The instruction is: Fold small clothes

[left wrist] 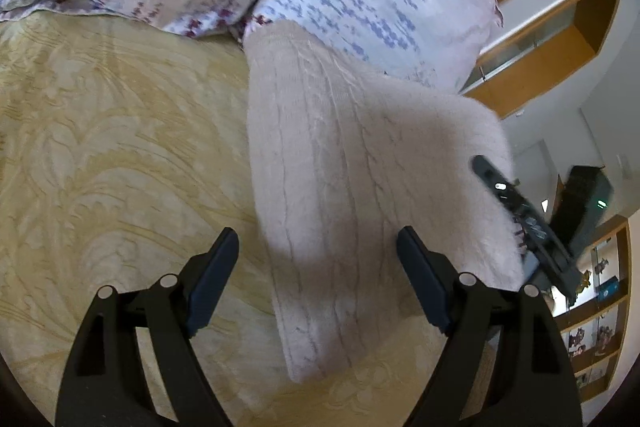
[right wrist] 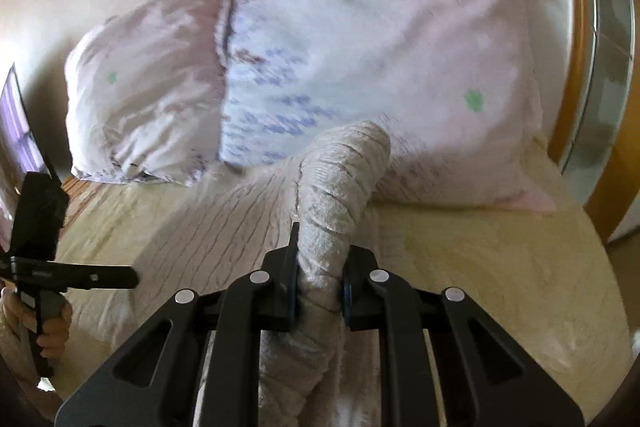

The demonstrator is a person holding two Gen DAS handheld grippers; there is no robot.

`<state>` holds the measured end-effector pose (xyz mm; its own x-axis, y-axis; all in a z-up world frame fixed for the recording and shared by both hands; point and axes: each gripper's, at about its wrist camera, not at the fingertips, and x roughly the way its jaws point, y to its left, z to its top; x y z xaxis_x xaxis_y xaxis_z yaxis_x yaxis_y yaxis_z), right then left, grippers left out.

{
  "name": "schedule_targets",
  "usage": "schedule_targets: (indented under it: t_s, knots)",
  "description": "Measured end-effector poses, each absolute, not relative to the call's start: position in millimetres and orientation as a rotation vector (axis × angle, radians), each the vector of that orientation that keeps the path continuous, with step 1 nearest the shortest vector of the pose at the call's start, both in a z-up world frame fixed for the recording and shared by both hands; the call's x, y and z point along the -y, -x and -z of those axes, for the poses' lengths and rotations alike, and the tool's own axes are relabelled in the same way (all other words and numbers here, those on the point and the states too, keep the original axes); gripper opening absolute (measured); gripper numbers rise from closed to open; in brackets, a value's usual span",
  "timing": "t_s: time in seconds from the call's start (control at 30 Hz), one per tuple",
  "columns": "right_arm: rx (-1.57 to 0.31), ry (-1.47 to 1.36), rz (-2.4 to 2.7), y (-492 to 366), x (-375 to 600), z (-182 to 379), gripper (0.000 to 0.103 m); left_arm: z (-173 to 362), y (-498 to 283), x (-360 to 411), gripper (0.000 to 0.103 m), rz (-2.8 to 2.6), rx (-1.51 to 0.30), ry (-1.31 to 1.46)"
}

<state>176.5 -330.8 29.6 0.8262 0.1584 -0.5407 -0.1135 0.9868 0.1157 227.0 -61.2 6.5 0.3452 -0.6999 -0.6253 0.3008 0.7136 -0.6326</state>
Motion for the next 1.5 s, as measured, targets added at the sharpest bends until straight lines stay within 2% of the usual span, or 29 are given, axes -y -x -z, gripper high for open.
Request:
schedule_targets:
  t_s: [0.17, 0.5, 0.57, 0.63, 0.67, 0.7, 0.73, 0.97, 1.13, 1.17, 1.23, 1.27, 1.3, 1.37, 1.4, 1.5]
  knots:
    - [-0.702, -0.185, -0.115, -204.2, 355.9, 14.7, 0.016, -2.3, -222.5, 71.5, 0.080, 0.688, -1.052, 0.432]
    - [-0.706, -0.222, -0.090, -205.2, 361.5, 12.9, 0.017, -4.0, -213.3, 73.4, 0.080, 0.691, -1.046, 0.415]
    - [-0.715, -0.253, -0.097, -203.3, 367.9, 13.6, 0.022, -3.8, -211.0, 73.6, 0.080, 0.693, -1.049, 0.412]
    - [-0.710, -0.290, -0.079, -193.9, 376.8, 10.0, 0.037, -3.5, -208.9, 72.8, 0.080, 0.697, -1.051, 0.415]
    - [-0.701, -0.302, -0.072, -188.1, 381.1, 8.2, 0.047, -3.4, -207.9, 72.1, 0.080, 0.697, -1.051, 0.417]
    - [-0.690, -0.318, -0.071, -181.2, 386.3, 6.3, 0.054, -3.2, -207.5, 71.4, 0.080, 0.697, -1.051, 0.418]
    - [-0.681, -0.339, -0.074, -173.8, 392.0, 4.9, 0.056, -3.0, -206.5, 70.5, 0.080, 0.698, -1.051, 0.420]
    - [-0.654, -0.537, -0.195, -123.8, 413.0, 12.0, 0.058, -0.2, -201.1, 68.2, 0.079, 0.710, -1.065, 0.451]
    - [-0.672, -0.595, -0.268, -104.1, 403.0, 24.9, 0.058, 4.9, -194.7, 67.4, 0.067, 0.715, -1.087, 0.471]
    - [-0.678, -0.598, -0.278, -102.4, 399.6, 27.6, 0.058, 6.3, -193.8, 67.7, 0.066, 0.717, -1.092, 0.474]
    - [-0.674, -0.575, -0.275, -98.1, 392.5, 30.7, 0.056, 8.8, -192.3, 68.7, 0.056, 0.719, -1.104, 0.482]
    - [-0.674, -0.563, -0.275, -97.3, 390.5, 31.1, 0.046, 10.3, -191.5, 69.6, 0.053, 0.722, -1.111, 0.485]
    - [-0.675, -0.550, -0.273, -97.1, 387.9, 32.1, 0.031, 11.5, -190.7, 70.4, 0.046, 0.727, -1.117, 0.489]
    - [-0.665, -0.524, -0.251, -95.4, 386.0, 31.9, 0.018, 12.0, -189.3, 70.1, 0.040, 0.722, -1.116, 0.489]
    - [-0.655, -0.520, -0.248, -93.8, 386.5, 30.7, 0.014, 11.7, -188.6, 69.2, 0.037, 0.722, -1.113, 0.488]
    - [-0.597, -0.513, -0.233, -82.3, 389.2, 22.9, 0.011, 9.8, -187.4, 66.3, 0.024, 0.723, -1.100, 0.492]
